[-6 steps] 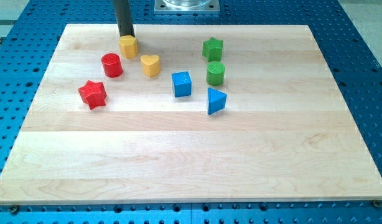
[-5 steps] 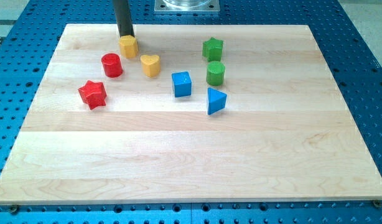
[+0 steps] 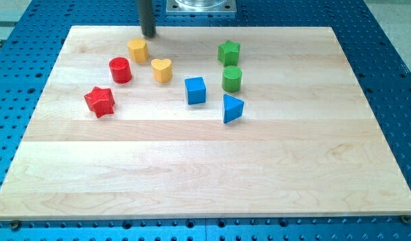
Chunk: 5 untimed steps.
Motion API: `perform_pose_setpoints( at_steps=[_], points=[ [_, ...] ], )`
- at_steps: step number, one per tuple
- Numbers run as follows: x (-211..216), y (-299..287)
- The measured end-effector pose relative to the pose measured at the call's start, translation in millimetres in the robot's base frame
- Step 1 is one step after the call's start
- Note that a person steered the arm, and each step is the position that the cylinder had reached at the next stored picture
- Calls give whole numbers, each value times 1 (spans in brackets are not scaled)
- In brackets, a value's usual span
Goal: Move the red circle to the left of the heart
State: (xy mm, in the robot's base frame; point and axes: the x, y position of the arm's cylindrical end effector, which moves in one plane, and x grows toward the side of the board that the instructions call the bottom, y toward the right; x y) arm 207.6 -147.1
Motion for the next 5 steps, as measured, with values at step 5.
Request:
perform_pose_setpoints(
  at_steps=[5],
  points=[
    [134, -25]
  ],
)
